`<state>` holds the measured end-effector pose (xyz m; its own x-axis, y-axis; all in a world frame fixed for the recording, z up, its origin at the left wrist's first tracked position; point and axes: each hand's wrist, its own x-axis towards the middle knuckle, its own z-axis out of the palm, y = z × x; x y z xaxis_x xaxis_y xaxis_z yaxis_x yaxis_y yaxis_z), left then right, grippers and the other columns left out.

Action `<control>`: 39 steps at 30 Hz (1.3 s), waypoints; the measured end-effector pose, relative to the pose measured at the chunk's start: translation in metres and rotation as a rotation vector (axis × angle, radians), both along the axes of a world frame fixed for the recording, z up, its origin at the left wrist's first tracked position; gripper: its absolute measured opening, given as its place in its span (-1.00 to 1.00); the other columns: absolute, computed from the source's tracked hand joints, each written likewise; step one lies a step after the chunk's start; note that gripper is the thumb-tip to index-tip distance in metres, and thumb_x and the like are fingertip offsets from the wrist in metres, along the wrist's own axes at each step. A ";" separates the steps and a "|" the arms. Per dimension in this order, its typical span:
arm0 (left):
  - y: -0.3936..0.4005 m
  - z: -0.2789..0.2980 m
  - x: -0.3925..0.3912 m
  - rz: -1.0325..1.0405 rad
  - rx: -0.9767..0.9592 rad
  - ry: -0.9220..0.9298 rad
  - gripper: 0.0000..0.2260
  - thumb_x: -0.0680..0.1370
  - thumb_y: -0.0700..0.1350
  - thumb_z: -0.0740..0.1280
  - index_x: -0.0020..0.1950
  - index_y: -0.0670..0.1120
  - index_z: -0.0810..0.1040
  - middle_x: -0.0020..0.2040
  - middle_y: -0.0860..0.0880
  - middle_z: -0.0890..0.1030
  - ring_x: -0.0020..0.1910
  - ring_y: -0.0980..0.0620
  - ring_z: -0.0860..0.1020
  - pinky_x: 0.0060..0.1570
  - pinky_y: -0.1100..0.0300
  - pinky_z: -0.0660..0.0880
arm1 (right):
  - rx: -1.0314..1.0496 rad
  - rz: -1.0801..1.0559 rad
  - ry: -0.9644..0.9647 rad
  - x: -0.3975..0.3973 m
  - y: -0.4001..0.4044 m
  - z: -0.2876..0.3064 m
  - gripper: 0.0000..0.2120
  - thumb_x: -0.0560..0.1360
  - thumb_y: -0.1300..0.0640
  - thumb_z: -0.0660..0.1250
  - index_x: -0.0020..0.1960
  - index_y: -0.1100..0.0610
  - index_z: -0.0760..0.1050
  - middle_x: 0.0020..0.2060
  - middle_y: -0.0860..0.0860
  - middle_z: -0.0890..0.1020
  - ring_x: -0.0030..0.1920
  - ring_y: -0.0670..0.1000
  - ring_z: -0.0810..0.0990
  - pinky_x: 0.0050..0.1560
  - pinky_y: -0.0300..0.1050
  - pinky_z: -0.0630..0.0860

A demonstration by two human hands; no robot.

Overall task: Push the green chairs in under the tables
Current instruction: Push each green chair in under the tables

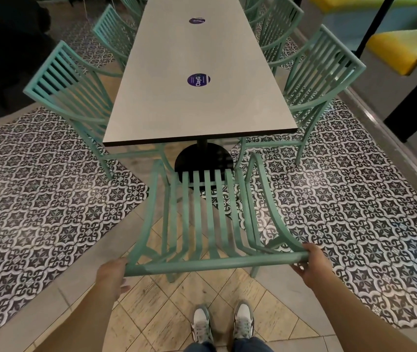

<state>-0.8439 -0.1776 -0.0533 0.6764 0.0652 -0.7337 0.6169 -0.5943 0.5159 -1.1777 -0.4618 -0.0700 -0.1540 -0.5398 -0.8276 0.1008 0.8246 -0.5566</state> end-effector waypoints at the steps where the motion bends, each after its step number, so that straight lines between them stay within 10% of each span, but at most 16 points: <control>1: 0.000 0.000 0.002 -0.183 0.135 -0.119 -0.66 0.58 -0.10 0.29 0.30 -0.24 0.46 0.15 -0.26 0.50 0.08 -0.25 0.48 0.16 -0.14 0.47 | -0.069 0.049 0.137 0.000 0.002 0.004 -0.49 0.52 0.13 0.31 0.43 0.17 0.28 0.15 0.15 0.54 0.16 0.16 0.53 0.03 0.11 0.52; 5: -0.024 0.018 0.013 -0.665 0.257 -0.409 -0.63 0.56 -0.05 0.29 0.34 -0.13 0.48 0.27 -0.13 0.54 0.18 -0.18 0.51 0.18 0.04 0.40 | -0.485 0.517 0.626 0.004 0.004 0.026 -0.43 0.56 0.04 0.29 0.49 0.20 0.22 0.39 0.19 0.40 0.36 0.22 0.41 0.33 0.15 0.34; 9: -0.073 0.040 0.015 -1.016 0.278 -0.608 -0.61 0.53 0.07 0.25 0.30 -0.05 0.50 0.22 -0.07 0.56 -0.01 -0.01 0.57 0.04 0.04 0.54 | -0.634 0.983 0.721 0.018 -0.005 0.046 -0.50 0.59 -0.07 0.20 0.45 0.16 0.32 0.37 0.14 0.42 0.32 0.14 0.43 0.30 0.09 0.38; 14: -0.144 0.085 -0.019 -1.287 0.232 -0.789 -0.55 0.58 0.15 0.23 0.43 0.01 0.40 0.41 0.00 0.43 0.32 0.01 0.44 0.26 0.03 0.40 | -0.799 1.315 0.823 0.037 -0.015 0.078 -0.41 0.58 -0.25 0.05 0.53 -0.02 0.17 0.47 0.03 0.30 0.44 0.09 0.30 0.39 0.08 0.27; 39: -0.561 0.171 -0.326 -1.752 0.004 -1.056 -0.52 0.59 0.21 0.18 0.46 0.05 0.36 0.47 0.03 0.34 0.41 0.02 0.34 0.36 0.00 0.31 | -1.039 1.190 0.930 -0.207 -0.345 0.174 -0.43 0.57 -0.26 0.09 0.50 -0.03 0.20 0.43 -0.03 0.36 0.40 0.01 0.36 0.41 0.00 0.27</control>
